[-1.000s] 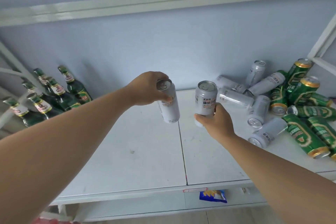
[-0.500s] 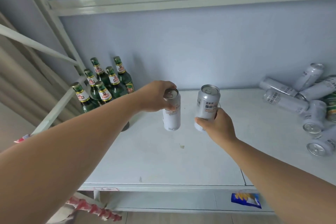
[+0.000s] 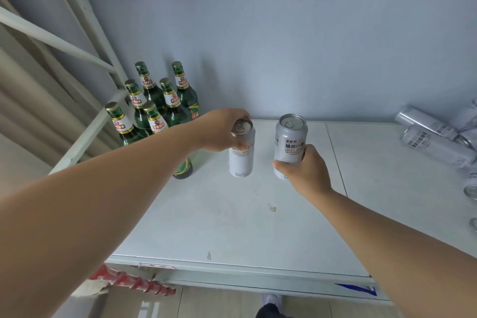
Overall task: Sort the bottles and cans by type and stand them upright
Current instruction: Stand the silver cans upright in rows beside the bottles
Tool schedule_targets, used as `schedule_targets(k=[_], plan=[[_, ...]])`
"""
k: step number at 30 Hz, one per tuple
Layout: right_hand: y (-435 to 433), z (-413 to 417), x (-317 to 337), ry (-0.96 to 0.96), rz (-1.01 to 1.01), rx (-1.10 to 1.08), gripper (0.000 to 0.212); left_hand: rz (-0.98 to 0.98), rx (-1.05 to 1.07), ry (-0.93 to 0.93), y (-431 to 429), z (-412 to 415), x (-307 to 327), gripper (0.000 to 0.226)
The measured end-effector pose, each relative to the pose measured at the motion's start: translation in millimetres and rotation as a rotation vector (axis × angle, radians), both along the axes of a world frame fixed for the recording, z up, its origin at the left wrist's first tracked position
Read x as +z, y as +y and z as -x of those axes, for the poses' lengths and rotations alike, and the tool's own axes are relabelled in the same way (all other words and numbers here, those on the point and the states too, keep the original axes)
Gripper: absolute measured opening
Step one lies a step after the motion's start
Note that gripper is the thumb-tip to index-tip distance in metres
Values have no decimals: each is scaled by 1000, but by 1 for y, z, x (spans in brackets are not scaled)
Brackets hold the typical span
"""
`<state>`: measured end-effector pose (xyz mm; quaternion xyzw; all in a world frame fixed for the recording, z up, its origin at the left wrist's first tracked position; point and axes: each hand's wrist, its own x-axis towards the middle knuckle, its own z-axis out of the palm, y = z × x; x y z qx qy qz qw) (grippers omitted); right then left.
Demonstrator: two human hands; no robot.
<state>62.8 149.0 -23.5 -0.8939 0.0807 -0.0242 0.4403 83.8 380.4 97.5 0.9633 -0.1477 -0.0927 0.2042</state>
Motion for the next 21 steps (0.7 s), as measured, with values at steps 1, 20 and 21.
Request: schedule_targets(k=[1,20,21], plan=[[3,-7,-2,3,1,2,56,-13,1,8,2,-6,-3,45],[50,-148,-65,61,-23,71,65,-7,199,5,30,-141,-62,47],[54,-154,-67,61,-26,67,66,-3,202,5,32,-146,-65,46]])
